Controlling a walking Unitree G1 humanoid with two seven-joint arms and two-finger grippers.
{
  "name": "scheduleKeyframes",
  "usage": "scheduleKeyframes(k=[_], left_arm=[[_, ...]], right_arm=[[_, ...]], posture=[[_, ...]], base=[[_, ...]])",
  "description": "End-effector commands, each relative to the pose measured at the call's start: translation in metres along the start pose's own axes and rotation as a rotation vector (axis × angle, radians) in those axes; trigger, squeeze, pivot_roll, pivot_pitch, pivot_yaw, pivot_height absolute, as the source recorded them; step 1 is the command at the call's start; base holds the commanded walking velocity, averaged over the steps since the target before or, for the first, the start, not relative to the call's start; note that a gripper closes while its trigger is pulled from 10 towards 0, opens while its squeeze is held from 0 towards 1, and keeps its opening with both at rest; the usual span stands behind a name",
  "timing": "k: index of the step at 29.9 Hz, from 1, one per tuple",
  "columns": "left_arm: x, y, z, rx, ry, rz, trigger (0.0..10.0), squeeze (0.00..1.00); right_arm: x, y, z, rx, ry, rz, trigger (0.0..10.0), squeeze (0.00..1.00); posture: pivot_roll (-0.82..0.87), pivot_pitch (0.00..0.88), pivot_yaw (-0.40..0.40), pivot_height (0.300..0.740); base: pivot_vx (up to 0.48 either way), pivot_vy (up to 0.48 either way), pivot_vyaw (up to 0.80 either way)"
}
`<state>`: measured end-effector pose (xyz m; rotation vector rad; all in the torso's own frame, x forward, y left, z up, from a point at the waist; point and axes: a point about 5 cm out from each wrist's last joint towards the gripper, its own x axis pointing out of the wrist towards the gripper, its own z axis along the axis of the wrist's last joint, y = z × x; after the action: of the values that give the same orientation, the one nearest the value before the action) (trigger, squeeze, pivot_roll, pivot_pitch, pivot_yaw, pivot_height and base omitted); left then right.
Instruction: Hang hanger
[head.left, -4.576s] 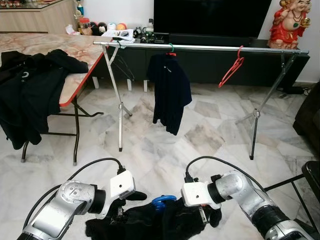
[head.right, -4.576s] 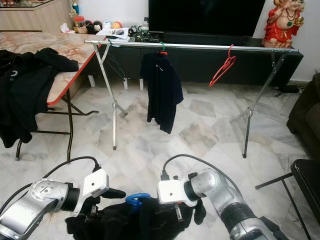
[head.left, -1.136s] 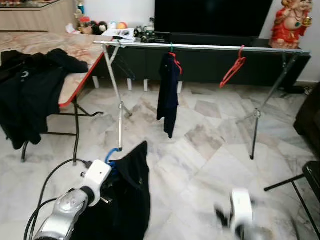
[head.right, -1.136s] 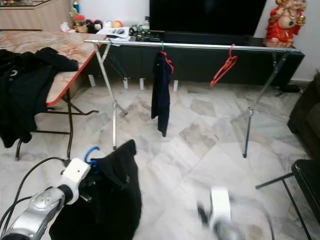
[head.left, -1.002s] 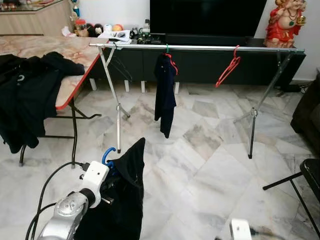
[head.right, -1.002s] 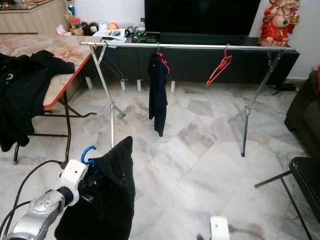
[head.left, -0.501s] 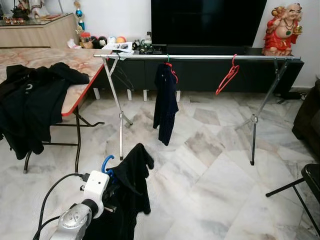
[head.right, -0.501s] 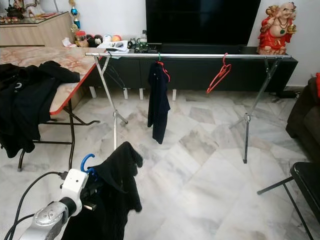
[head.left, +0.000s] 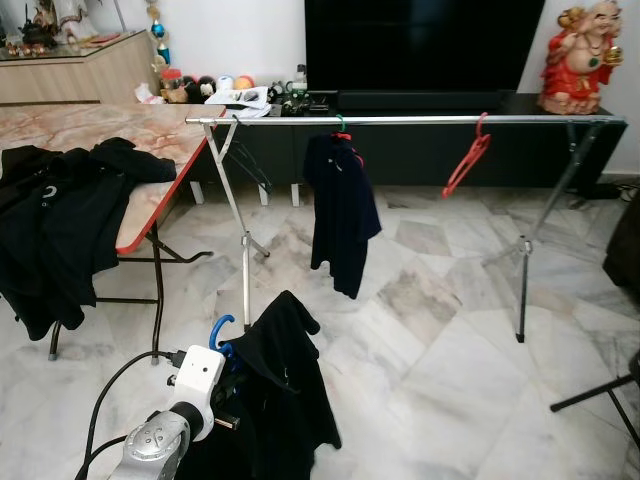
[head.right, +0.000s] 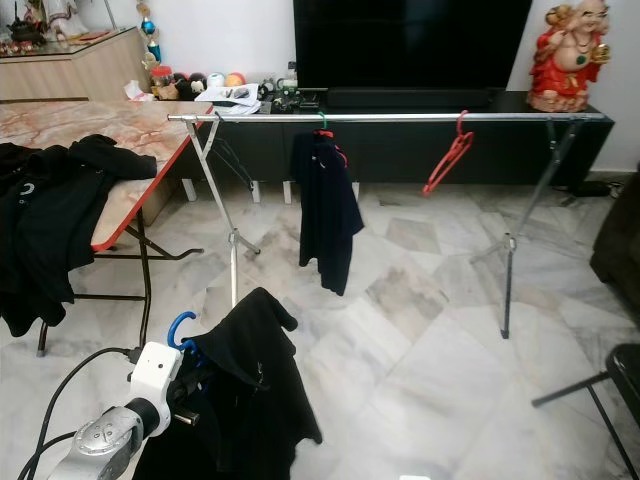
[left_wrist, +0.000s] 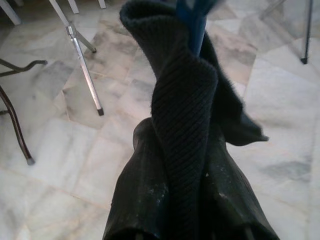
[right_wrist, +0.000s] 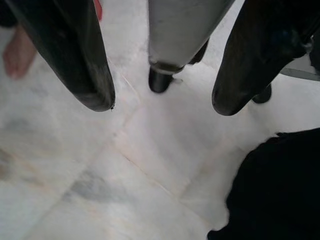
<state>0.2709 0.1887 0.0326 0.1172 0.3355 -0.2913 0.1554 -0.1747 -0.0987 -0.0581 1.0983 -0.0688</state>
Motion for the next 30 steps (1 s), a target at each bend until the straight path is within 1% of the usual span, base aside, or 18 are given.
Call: scheduleKeyframes(k=[1, 9, 16, 18, 23, 30], left_arm=[[0.004, -0.001, 0.012, 0.011, -0.054, -0.009, 10.0, 0.00], [0.006, -0.005, 0.013, 0.010, -0.055, -0.026, 10.0, 0.00], [0.009, -0.008, 0.016, 0.012, -0.056, -0.045, 10.0, 0.00], [0.010, -0.010, 0.016, 0.013, -0.055, -0.051, 10.0, 0.00], [0.011, -0.010, 0.017, 0.015, -0.052, -0.055, 10.0, 0.00], [0.012, -0.010, 0.016, 0.018, -0.050, -0.056, 10.0, 0.00]], right_arm=[[-0.001, -0.001, -0.009, -0.002, 0.024, -0.002, 10.0, 0.00], [-0.001, -0.001, -0.012, 0.009, 0.029, -0.004, 10.0, 0.00], [0.000, -0.003, 0.000, 0.025, -0.002, -0.013, 10.0, 0.00], [0.000, -0.003, 0.003, 0.052, -0.018, -0.016, 10.0, 0.00], [0.000, -0.003, 0.001, 0.032, -0.005, -0.020, 10.0, 0.00], [0.000, -0.002, 0.001, 0.038, -0.006, -0.017, 10.0, 0.00]], posture=[[0.03, 0.000, 0.054, 0.740], [0.03, 0.000, 0.056, 0.740], [0.03, 0.000, 0.056, 0.740], [0.03, 0.000, 0.055, 0.740], [0.04, 0.000, 0.052, 0.740], [0.04, 0.000, 0.056, 0.740]], base=[[0.409, 0.000, 0.00], [0.408, 0.000, 0.00], [0.410, 0.000, 0.00], [0.405, 0.000, 0.00], [0.409, 0.000, 0.00], [0.424, 0.000, 0.00]])
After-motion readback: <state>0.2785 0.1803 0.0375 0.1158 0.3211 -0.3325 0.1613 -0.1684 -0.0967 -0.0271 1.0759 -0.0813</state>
